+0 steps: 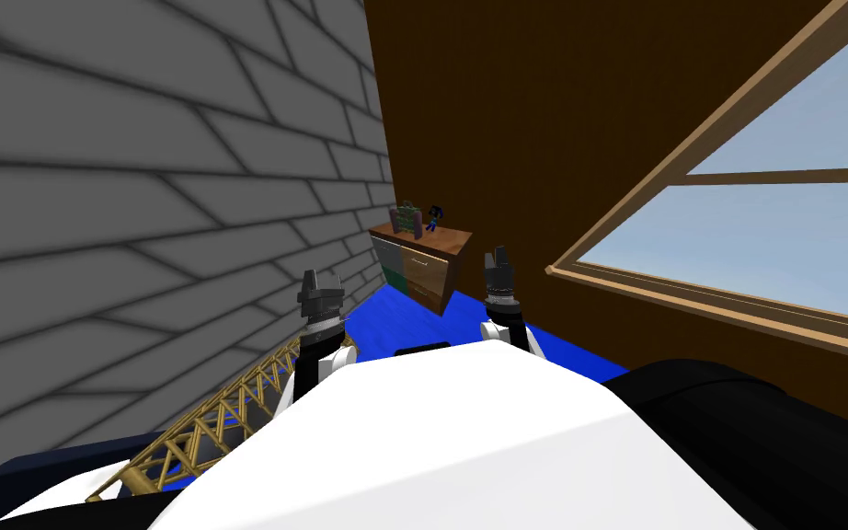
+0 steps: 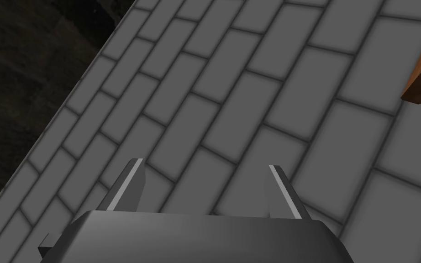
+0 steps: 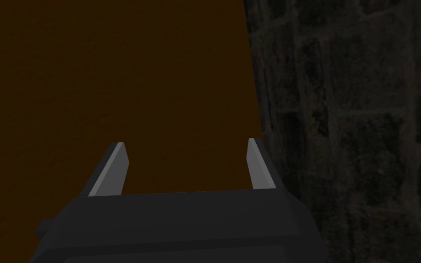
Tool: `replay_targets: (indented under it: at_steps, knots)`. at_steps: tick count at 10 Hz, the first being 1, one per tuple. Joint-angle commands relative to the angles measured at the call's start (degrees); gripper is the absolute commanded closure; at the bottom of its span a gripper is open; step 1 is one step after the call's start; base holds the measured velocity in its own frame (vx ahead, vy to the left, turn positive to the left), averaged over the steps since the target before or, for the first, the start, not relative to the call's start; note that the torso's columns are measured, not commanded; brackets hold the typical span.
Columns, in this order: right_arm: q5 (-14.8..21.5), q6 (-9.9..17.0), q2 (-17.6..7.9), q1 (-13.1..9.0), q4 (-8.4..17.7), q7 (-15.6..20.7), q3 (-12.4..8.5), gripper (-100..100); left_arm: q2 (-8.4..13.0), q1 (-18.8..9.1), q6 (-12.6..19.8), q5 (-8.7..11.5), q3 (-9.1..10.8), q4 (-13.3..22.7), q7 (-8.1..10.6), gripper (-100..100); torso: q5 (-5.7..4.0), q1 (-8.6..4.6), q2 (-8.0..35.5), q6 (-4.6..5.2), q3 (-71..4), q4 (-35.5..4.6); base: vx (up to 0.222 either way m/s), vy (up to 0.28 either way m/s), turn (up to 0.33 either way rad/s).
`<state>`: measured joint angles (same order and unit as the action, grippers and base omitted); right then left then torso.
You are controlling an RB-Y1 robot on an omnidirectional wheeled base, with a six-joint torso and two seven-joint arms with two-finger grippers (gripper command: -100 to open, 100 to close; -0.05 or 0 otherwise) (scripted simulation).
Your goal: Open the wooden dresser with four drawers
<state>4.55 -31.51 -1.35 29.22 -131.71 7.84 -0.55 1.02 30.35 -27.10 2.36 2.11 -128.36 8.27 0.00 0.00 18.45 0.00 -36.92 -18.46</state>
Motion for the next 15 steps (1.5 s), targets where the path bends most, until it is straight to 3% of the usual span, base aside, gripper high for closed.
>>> replay_targets:
  at_steps: [1, 4, 5, 7, 10, 15]
  knots:
    - [0.0, 0.0, 0.0, 0.0, 0.0, 0.0, 0.0, 0, 0.0, 0.0, 0.0, 0.0, 0.00, 0.0, 0.00, 0, 0.00, 0.00, 4.2, 0.00, -8.4, -4.2, 0.000, 0.000, 0.000]
    - [0.0, 0.0, 0.0, 0.0, 0.0, 0.0, 0.0, 0, 0.0, 0.0, 0.0, 0.0, 0.00, 0.0, 0.00, 0, 0.00, 0.00, 16.9, 0.00, -33.8, -16.9, 0.000, 0.000, 0.000]
    - [0.0, 0.0, 0.0, 0.0, 0.0, 0.0, 0.0, 0, 1.7, -0.1, 0.0, -0.3, 0.08, 0.3, 0.17, -100, 0.00, 0.00, 21.2, 0.00, -42.3, -21.1, 0.012, -0.005, -0.041]
    - [0.0, 0.0, 0.0, 0.0, 0.0, 0.0, 0.0, 0, 3.8, -0.3, 0.0, -1.0, 0.27, 1.1, 0.56, -100, 0.00, -0.02, 23.6, 0.01, -47.4, -23.6, 0.017, -0.016, -0.078]
    - [0.0, 0.0, 0.0, 0.0, 0.0, 0.0, 0.0, 0, 7.2, -1.7, 0.2, -5.1, 1.30, 5.4, 2.74, -100, -0.03, -0.11, 23.7, 0.02, -47.7, -23.8, 0.077, -0.057, -0.258]
    - [0.0, 0.0, 0.0, 0.0, 0.0, 0.0, 0.0, 0, 8.6, -3.5, 0.4, -10.7, 2.74, 11.5, 5.77, -100, 0.01, 0.02, 24.0, -0.01, -47.5, -23.9, 0.086, -0.047, -0.220]
